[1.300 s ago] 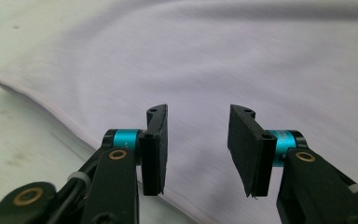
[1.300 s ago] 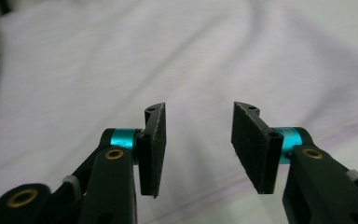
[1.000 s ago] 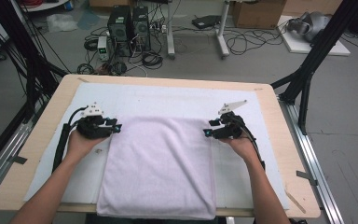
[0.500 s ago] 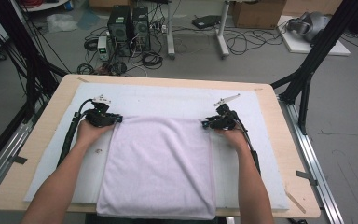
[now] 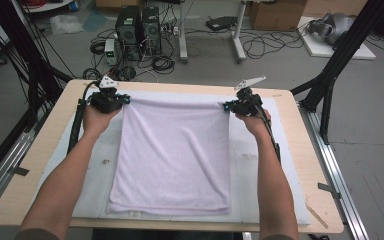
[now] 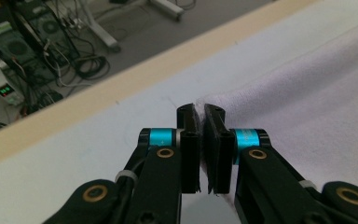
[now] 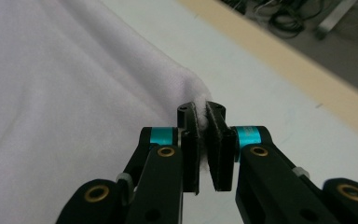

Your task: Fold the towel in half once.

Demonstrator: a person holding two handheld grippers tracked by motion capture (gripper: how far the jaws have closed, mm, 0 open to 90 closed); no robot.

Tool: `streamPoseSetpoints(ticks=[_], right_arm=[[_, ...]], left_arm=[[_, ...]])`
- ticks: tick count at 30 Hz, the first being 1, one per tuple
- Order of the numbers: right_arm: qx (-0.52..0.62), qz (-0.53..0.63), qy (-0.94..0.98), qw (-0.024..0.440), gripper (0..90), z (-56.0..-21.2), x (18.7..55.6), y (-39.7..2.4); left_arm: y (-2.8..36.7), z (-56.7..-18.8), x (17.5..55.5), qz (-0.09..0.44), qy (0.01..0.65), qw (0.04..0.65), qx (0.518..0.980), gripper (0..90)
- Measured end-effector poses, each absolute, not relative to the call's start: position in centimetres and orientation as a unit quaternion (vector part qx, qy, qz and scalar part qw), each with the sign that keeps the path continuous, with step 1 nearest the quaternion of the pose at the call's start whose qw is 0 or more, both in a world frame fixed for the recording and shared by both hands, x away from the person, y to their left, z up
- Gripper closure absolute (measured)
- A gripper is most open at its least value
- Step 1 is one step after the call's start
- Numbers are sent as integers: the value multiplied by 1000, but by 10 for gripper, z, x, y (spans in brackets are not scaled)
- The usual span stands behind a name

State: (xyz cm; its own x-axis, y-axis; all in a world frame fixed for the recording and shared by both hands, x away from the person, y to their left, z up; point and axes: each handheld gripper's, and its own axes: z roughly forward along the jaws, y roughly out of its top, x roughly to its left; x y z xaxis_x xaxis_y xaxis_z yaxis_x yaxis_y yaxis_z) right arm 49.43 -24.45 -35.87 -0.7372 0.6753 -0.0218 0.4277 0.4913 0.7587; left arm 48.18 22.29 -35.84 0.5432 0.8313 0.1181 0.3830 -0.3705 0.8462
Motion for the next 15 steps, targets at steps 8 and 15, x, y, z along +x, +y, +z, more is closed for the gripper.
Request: streamPoseSetpoints(ticks=[8,15], right_arm=[[369,382,833,154,502,-373,505,-252],[338,362,859,128,458,-390,464,-253]], left_arm=[[228,-373,485,261,409,379,788,546],[235,-397,445,227,370,388,813,536]])
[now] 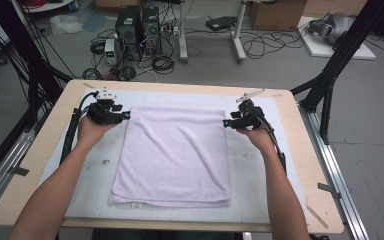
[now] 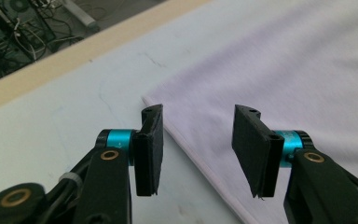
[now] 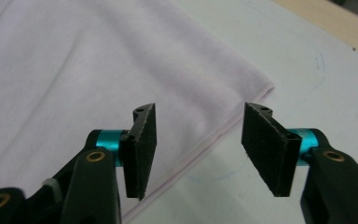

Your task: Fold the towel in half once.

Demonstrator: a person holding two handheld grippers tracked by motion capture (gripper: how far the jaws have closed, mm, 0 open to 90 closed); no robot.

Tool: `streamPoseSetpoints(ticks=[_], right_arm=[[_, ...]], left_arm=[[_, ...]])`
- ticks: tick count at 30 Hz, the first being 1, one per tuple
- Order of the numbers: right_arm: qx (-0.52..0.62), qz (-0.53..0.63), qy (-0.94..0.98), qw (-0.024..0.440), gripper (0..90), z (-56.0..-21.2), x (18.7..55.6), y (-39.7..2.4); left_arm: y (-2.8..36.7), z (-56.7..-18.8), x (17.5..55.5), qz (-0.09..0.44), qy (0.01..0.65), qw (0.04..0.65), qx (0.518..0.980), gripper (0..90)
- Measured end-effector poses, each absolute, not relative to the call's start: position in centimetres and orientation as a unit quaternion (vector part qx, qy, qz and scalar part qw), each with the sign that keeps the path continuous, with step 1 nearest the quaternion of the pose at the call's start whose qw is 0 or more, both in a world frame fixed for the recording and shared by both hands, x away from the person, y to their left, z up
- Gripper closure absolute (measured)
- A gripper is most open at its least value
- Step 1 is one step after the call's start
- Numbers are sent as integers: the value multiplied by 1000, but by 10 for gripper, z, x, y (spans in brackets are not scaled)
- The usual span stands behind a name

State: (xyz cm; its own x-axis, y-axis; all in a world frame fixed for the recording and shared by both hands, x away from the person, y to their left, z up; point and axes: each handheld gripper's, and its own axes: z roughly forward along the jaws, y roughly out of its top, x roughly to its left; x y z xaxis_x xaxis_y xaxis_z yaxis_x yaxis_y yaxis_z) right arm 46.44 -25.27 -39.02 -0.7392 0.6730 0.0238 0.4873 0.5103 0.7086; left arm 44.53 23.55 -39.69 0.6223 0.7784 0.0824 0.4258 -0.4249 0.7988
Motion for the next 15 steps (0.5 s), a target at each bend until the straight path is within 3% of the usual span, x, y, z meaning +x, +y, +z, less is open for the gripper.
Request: streamPoseSetpoints(ticks=[4,15], right_arm=[[330,362,863,121,458,-397,450,-254],[345,388,846,119,441,-411,467,-251]], left_arm=[[235,-404,437,224,363,374,824,535],[240,-411,446,205,389,380,814,555]])
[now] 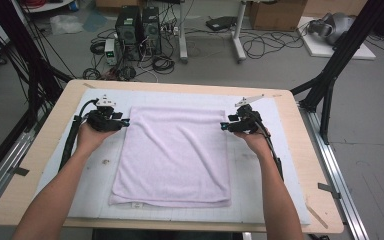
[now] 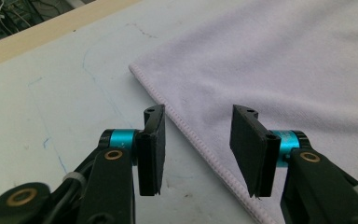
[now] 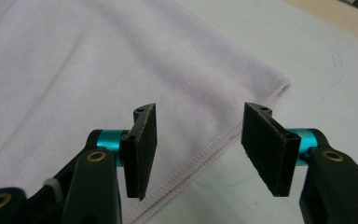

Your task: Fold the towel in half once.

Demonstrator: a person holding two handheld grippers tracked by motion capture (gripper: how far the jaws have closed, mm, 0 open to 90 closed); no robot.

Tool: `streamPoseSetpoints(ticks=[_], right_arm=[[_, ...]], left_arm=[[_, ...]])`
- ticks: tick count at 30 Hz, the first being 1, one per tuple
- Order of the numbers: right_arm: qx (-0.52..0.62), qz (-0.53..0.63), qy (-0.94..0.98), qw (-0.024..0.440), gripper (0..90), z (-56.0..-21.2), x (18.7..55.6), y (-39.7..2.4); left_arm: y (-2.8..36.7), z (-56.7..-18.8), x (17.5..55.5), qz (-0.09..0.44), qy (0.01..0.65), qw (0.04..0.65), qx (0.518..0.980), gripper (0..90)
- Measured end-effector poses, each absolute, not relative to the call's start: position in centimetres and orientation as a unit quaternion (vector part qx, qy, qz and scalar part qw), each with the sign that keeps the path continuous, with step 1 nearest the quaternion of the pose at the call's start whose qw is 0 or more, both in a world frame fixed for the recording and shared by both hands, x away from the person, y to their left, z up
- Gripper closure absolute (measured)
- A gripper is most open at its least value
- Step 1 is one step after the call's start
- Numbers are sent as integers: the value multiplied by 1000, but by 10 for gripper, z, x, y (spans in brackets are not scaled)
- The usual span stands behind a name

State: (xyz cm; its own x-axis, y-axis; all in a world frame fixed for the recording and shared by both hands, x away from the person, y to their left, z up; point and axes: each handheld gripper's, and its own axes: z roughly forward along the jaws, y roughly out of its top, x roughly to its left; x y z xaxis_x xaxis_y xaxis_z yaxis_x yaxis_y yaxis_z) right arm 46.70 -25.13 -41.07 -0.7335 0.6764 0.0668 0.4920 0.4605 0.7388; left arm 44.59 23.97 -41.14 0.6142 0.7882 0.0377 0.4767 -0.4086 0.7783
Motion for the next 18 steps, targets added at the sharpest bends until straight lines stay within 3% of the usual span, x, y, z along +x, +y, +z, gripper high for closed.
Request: streamPoseSetpoints(ticks=[8,18], right_arm=[[324,397,854,91,422,-410,451,-242],[261,419,865,87,437,-401,355,-243]], left_arm=[[238,-408,427,178,357,407,822,544],[251,-412,329,172,290,436,835,531]])
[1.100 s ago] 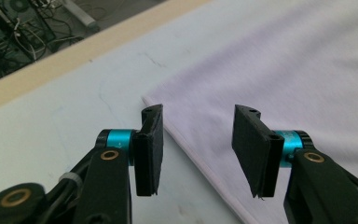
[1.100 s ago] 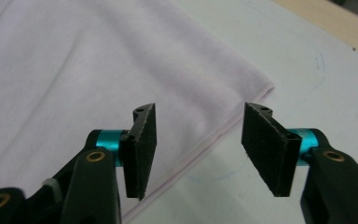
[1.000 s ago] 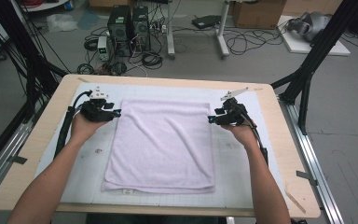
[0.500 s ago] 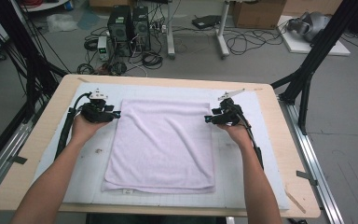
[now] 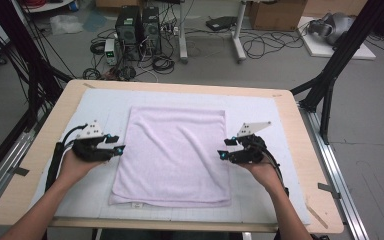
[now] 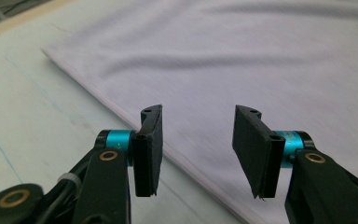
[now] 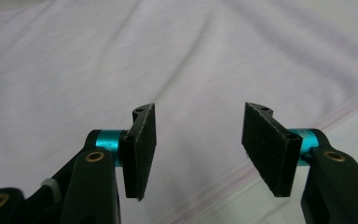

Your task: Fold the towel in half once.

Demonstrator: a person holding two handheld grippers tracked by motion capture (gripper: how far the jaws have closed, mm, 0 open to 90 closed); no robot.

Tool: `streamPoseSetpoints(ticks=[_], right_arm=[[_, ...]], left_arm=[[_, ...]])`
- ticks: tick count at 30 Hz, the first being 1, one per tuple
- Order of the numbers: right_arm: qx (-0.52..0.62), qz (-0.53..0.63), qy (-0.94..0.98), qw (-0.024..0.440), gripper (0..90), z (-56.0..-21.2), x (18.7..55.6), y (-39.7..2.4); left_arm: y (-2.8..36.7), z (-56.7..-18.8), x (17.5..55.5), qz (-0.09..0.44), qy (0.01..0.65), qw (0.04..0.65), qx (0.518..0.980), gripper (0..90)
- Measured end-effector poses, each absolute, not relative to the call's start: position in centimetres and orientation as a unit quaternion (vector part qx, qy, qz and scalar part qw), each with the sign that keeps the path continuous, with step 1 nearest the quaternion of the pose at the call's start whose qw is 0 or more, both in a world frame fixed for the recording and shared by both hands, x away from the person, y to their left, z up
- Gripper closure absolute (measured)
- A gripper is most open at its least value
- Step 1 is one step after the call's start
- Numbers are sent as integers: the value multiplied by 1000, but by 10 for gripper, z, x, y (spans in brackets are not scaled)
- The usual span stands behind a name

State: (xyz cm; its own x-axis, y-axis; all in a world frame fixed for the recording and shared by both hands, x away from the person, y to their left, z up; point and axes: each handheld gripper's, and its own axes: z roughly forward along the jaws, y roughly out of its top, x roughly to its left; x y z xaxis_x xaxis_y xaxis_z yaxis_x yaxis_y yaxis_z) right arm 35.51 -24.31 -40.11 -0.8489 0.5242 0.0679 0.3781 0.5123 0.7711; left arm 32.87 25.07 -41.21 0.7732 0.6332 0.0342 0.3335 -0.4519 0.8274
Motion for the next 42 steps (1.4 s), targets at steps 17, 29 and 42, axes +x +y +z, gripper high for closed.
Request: streamPoseSetpoints(ticks=[17,29,42], right_arm=[[202,445,871,43,514,-435,269,-241],[193,415,887,60,631,-447,256,-241],[195,422,884,54,868,-443,254,-244]], left_arm=[[242,-435,249,121,206,424,874,625],[241,-444,240,124,207,412,879,664],[238,-440,236,130,204,416,877,882]])
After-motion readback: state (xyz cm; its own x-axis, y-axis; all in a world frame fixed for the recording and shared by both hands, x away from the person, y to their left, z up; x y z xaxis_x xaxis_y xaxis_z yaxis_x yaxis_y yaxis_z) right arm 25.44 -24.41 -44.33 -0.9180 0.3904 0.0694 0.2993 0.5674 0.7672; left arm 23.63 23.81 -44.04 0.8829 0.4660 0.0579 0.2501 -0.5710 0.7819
